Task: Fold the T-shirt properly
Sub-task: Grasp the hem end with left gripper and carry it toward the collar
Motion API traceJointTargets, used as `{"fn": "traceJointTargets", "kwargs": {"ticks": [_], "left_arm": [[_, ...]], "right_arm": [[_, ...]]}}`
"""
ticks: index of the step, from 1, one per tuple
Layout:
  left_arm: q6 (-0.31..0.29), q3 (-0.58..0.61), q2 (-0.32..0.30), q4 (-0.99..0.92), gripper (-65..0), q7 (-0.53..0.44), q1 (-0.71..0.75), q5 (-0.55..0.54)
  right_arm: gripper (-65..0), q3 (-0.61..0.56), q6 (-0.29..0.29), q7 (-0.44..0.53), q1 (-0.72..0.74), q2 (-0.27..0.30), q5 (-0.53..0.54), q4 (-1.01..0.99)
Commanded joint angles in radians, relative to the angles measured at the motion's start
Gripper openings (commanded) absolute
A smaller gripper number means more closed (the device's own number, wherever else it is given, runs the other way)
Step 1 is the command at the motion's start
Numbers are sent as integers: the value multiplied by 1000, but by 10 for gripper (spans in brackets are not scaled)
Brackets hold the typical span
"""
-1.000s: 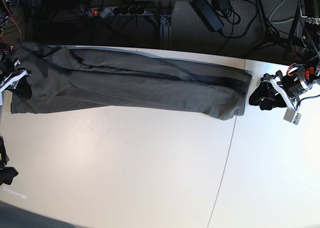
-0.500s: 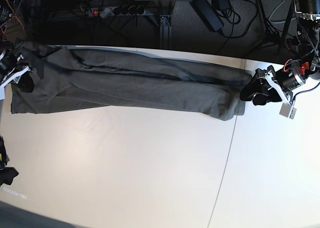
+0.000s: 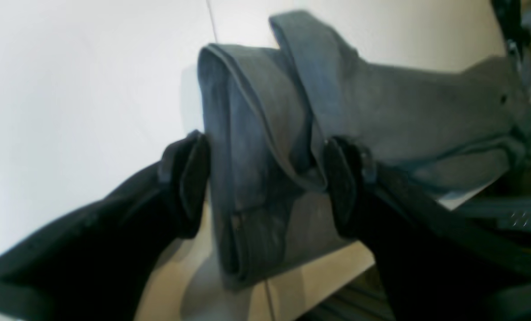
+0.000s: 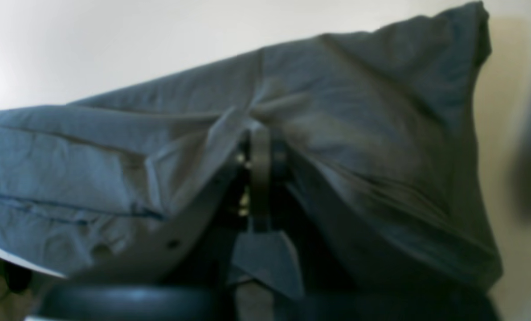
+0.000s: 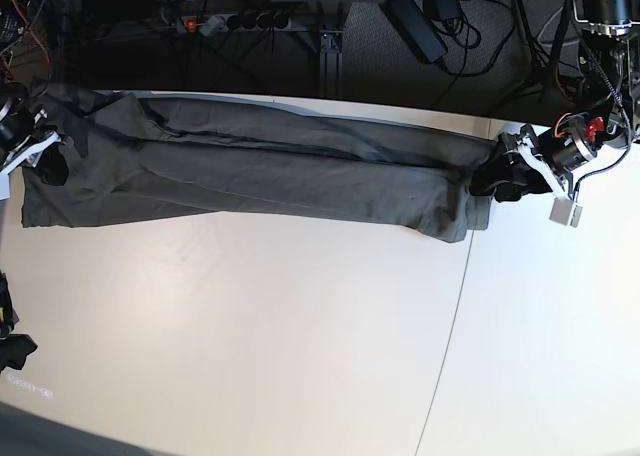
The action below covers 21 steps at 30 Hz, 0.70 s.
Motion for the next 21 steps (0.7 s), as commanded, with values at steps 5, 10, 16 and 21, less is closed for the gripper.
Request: {"fn": "traceJointTargets", "kwargs": {"ticks": [5,10,16,21], "left_arm": [[-19,20,5,-16,-207,7,-5,13],[-19,107,25,-16,-207,6,-5,31],[-19,147,65,-16,-218,-19,-11,62],[-19,147,79,-16,-560,-69,-11,96]], "right_arm": [[-650,11,63,23,5,19,17,12],[-650,10,63,13,4,-2,19,12],[-650,9,63,5,0,-3,17,12],[-650,9,63,5,0,-3,18,12]]}}
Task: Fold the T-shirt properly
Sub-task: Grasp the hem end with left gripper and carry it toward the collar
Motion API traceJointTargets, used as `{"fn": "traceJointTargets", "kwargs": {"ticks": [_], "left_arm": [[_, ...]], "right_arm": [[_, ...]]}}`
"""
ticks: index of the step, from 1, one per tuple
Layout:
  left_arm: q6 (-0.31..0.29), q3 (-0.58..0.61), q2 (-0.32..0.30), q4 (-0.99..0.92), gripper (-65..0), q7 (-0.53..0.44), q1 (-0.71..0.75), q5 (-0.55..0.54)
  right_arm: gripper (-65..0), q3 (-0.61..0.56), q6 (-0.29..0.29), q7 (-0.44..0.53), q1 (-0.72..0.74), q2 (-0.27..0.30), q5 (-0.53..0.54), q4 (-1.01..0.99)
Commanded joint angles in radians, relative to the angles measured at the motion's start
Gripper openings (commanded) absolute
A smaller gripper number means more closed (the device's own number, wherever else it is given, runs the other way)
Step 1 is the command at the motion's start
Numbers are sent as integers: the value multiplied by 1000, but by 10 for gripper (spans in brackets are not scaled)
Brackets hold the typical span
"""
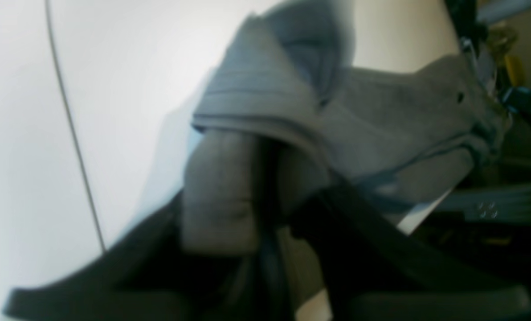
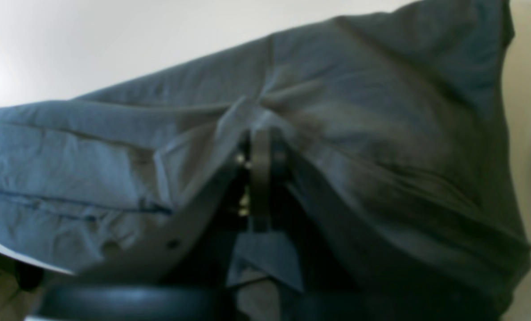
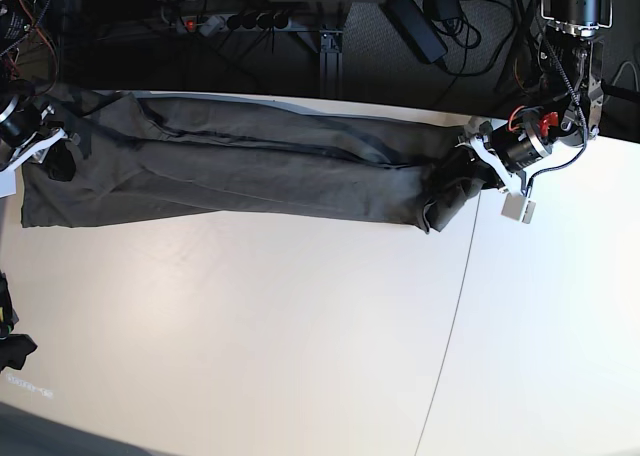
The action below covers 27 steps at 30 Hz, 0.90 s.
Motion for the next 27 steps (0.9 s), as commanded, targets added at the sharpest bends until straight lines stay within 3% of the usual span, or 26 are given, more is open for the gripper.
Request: {"fn": "traceJointTargets", "kwargs": {"ticks": [1,2,5,12,23,27], "left_arm": [[0,0,-6,2,-608,-3,2,21],[0,0,-5,2,-646,-33,2,34],[0,0,-3,2,-650,-93,-11,121],[0,0,-7,-3,-650,-100,-140,264],[0,39,-29,-304,-650,-113,-493,310],[0,63,-61,-288,-650,-83,-583,275]], "right_arm": [[-650,9,63,18,3,24,15,13],[-650,9,63,18,3,24,15,13],[-650,9,63,17,3,24,16,13],[-650,9,63,20,6,24,16,13],[-650,9,63,20,6,24,27,13],[-650,9,63,19,8,24,42,13]]}}
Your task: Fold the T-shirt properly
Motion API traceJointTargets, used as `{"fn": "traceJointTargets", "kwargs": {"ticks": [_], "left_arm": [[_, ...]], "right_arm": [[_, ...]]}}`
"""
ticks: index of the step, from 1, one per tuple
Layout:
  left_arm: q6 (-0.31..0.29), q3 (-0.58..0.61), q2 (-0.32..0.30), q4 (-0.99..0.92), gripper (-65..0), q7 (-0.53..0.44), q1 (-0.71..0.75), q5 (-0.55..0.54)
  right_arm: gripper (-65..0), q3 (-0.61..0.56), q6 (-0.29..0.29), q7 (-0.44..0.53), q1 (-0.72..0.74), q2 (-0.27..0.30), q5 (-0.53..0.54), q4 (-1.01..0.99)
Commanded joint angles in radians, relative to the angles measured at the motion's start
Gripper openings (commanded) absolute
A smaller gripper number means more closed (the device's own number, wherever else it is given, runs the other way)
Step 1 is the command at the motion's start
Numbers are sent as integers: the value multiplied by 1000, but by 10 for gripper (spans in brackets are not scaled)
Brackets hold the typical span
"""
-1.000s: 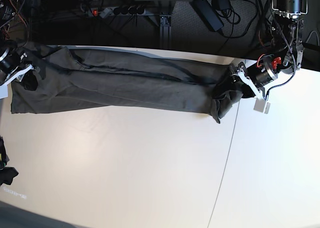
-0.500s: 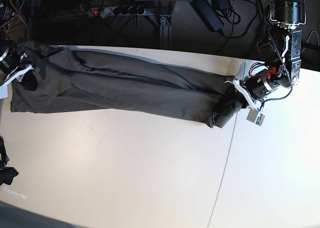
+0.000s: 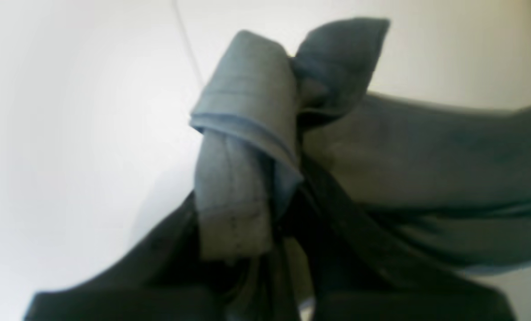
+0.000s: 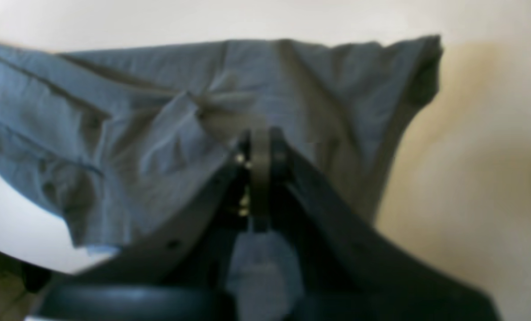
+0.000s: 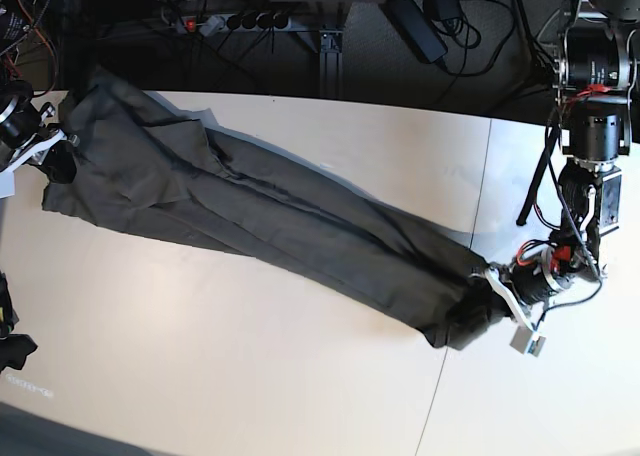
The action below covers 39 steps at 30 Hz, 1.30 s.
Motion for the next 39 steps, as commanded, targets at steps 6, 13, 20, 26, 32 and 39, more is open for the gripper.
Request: {"fn": "traceJointTargets", "kwargs": {"ticks": [6,13,20,26,32,39], "left_arm": [[-4,57,-43,273,-650,167,-6,-214],[-4,265,29,581,-650,166,50,-152],[-4,446,212,573,-650,166,50,-34],[-4,481,323,460,-650,166,50,81],[-4,481,383,382,-455,153,66,81],[-4,481,427,381,-321,134,99,76]], "right_arm": [[-650,9,63,20,8,22,10,13],[-650,9,63,19,7,22,-6,13],[-650,9,63,19,7,22,-26,13],[-650,9,63,20,7,22,-26,13],[-650,9,63,31,7,22,-23,13],[-650,9,63,32,8,22,-23,13]]}}
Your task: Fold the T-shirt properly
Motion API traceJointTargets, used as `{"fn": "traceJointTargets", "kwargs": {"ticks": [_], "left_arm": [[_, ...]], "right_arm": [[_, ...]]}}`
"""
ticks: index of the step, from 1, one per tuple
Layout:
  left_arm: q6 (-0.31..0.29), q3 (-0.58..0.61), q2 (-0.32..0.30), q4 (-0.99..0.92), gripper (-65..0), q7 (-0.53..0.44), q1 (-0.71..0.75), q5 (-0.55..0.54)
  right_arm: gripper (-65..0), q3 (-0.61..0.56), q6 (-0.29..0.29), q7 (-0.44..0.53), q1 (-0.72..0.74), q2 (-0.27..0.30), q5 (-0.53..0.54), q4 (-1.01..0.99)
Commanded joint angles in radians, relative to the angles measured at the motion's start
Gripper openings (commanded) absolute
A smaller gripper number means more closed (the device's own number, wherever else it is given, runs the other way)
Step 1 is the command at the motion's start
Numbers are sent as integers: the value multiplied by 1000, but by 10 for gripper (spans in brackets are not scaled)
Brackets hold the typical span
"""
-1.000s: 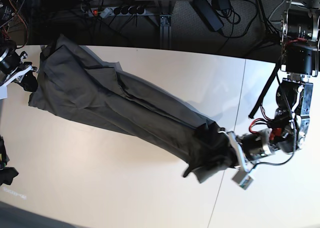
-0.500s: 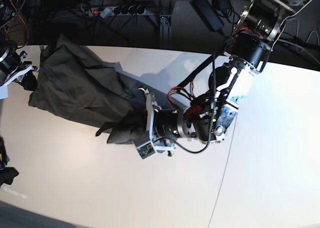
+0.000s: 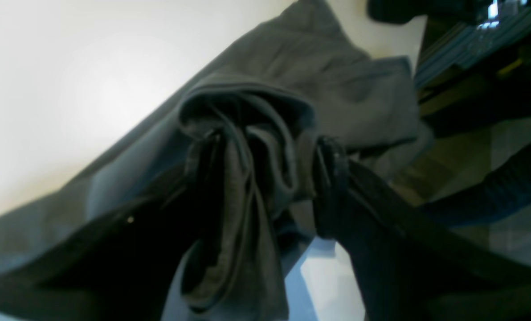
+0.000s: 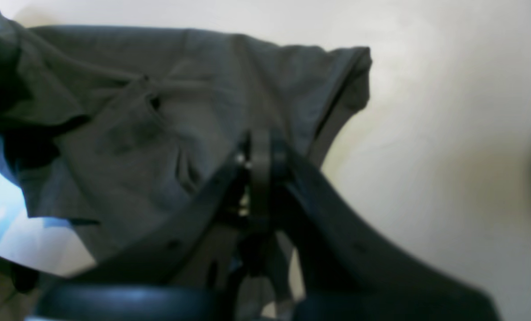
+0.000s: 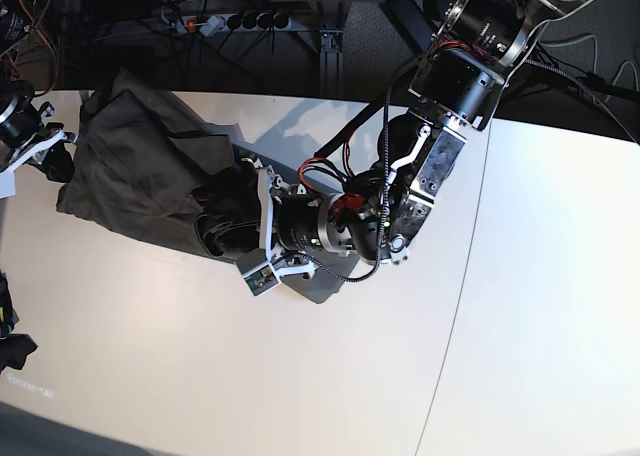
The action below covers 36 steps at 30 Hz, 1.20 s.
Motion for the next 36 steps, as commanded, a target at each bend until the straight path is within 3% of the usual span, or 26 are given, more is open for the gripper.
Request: {"fn": "traceJointTargets", "kwargs": {"ticks": [1,10,14,17,22,23,26,27,36], "left_arm": [[-10,-3,19,15,-321,-29,-22,-23],[-10,-105,53,16,-321,-4,-31,-160],[-10,-110,45,16,-321,2,-31,-121],[-10,-143,33,16,-321,6,-29,-78],[-10,-216,-31,16,-321,5,-27,-79],[-10,-228,-45,16,-321,5,-27,-85],[-10,-253,-77,16,-321,0,-27,-93],[-10,-255,-84,16,-321,-6,-27,-93],[-10,-256,-96,16,-321,-9,-24,-95]], "right_arm": [[-650,9,63,29,5,22,12,13],[-650,17,63,51,30,23,42,14],[-650,50,62,29,33,22,16,13],[-650,154,56,24,33,23,29,13],[-650,252,56,-8,-34,34,69,13],[-583,249,56,-8,-60,31,77,13],[-269,220,56,-8,-122,25,105,13],[-212,206,56,-7,-134,25,110,13],[-207,52,56,-8,-131,1,123,13]]}}
